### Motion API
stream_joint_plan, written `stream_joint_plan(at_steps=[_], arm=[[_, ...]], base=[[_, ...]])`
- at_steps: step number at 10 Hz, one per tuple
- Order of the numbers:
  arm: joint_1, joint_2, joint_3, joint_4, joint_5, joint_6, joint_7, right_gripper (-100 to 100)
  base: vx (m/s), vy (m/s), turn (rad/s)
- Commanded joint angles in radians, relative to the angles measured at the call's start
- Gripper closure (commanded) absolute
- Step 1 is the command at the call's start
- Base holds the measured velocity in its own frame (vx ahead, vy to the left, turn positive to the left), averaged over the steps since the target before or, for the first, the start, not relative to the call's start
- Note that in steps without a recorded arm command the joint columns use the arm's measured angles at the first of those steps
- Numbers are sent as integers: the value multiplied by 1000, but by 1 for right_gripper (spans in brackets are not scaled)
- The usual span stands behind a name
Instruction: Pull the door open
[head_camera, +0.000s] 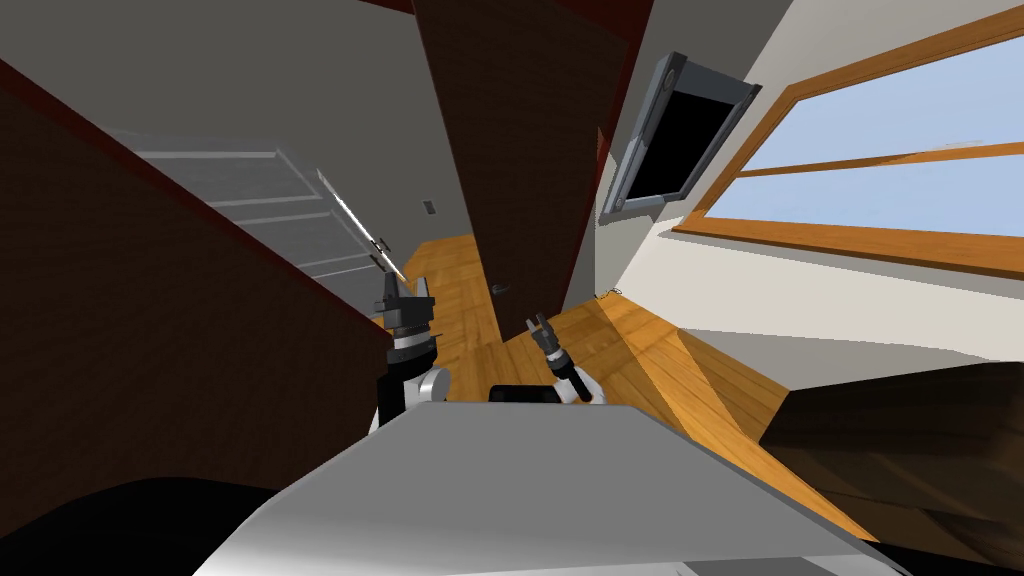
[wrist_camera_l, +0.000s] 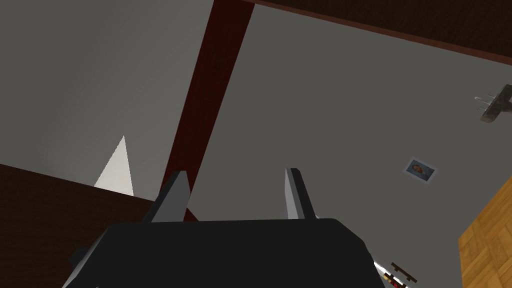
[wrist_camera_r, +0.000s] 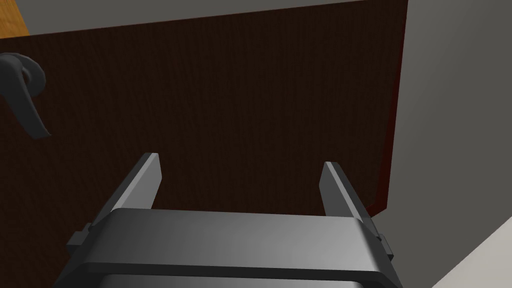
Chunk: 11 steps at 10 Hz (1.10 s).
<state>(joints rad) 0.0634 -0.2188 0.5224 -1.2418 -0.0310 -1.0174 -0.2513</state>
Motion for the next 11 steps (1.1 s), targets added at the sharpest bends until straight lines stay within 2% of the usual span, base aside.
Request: stream_joint_plan(at_steps=[1,11], arm=[[-18,-5,19,33,-5,-10,-9,-100],[-117,-36,137,265,-29,-101,-59,-100]], base=[[91,31,-84],[90,36,-83]])
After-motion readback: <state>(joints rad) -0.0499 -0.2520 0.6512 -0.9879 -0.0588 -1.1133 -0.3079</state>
